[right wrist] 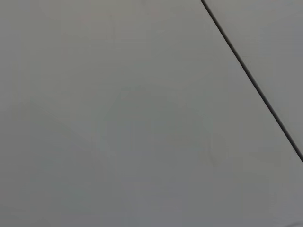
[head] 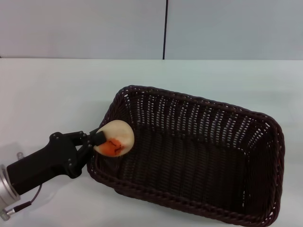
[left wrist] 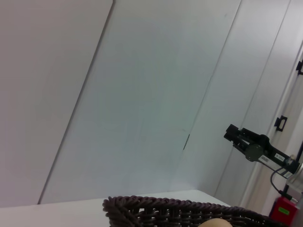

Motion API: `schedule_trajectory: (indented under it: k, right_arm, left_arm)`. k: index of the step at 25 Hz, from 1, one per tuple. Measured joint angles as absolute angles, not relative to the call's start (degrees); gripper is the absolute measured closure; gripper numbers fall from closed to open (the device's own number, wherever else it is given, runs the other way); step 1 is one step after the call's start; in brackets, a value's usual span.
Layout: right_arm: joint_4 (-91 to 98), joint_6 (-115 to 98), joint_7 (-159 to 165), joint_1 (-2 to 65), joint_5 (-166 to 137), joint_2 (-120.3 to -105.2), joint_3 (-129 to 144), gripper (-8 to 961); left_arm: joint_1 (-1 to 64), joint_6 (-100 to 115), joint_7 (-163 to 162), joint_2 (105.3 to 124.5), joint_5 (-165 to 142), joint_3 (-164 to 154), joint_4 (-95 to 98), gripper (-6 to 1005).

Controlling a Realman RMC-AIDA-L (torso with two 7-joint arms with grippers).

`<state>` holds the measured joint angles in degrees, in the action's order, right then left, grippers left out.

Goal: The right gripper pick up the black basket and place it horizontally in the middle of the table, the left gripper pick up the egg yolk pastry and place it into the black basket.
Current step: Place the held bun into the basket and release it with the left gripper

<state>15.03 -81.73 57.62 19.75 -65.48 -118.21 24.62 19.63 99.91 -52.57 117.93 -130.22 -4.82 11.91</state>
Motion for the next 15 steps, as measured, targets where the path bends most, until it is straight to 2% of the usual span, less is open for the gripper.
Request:
schedule_trajectory:
  k: [15]
  right_arm:
    - [15.03,-79.2,57.56,20.77,-66.17,-118.11,24.7,631]
  left_arm:
    - [18.46,106.45,-50.37,117.81,-129.66,-4.06,13.02,914]
